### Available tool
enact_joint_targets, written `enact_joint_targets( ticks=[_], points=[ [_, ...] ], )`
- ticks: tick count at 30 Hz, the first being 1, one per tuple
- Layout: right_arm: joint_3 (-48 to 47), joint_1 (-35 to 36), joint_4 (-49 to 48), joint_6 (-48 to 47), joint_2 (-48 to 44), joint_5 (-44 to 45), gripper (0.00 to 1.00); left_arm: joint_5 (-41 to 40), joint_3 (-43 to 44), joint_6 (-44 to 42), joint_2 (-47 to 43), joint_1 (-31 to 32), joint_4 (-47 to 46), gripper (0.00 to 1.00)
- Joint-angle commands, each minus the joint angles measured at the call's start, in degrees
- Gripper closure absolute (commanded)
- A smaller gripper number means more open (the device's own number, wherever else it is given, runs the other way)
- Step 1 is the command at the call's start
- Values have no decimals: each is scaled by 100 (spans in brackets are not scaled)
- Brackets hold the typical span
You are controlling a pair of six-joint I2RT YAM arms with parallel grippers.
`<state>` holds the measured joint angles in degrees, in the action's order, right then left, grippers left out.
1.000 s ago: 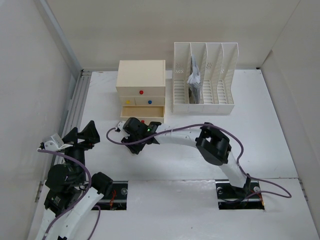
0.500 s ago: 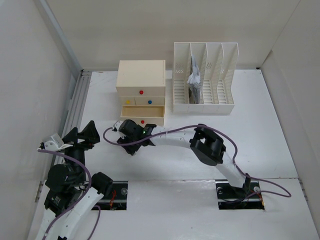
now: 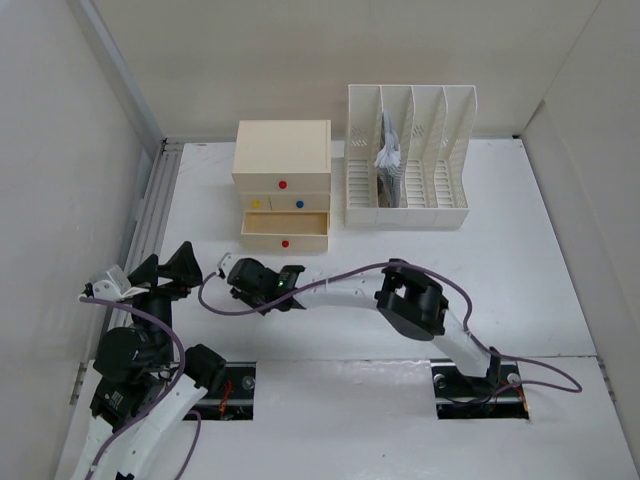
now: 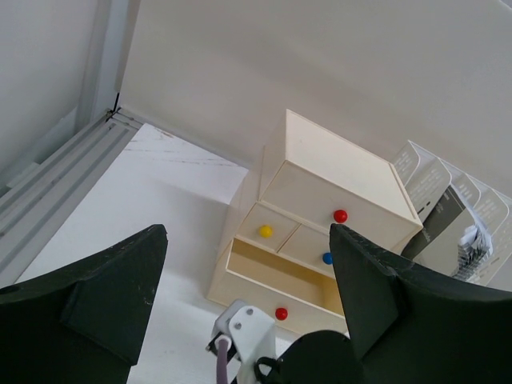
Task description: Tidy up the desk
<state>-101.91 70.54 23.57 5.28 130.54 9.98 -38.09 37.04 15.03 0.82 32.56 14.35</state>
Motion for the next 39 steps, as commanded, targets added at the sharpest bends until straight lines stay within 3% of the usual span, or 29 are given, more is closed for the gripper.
enact_joint_targets(
  ticks=[1,2,5,9,16,26,29,30,33,34,37,39],
  points=[
    [294,109,130,-378,209,751,71,29,-12,-96,-161,-4,-266,21],
    [294,109,130,-378,261,882,85,29,-12,-96,-161,-4,-266,21],
    [199,109,130,-588,261,884,99,29,-12,-96,-213,-4,-266,21],
    [-101,109,130,-1124,-151,891,100,29,-12,-96,-214,-4,-266,21],
    [-330,-259,-476,-2364,-811,2121,100,29,-12,-96,-214,-4,-266,21],
    [-321,-1235,-406,-2760,-1057,1920,99,29,-12,-96,-214,-4,-266,21],
    [-321,-1341,-406,-2760,-996,1867,93,29,-12,-96,-214,-4,-266,21],
    [-373,-1411,-406,-2760,-943,1754,79,29,-12,-96,-162,-4,-266,21],
    [-435,-1473,-186,-2760,-881,1421,51,29,-12,-96,-161,-4,-266,21],
    [-496,-1473,-99,-2760,-881,1341,35,29,-12,-96,-161,-4,-266,21],
    [-497,-1473,-98,-2646,-943,1156,29,29,-12,-96,-161,-4,-266,21],
    [-427,-1473,-203,-2542,-1117,1156,38,29,-12,-96,-161,-4,-266,21]
  ],
)
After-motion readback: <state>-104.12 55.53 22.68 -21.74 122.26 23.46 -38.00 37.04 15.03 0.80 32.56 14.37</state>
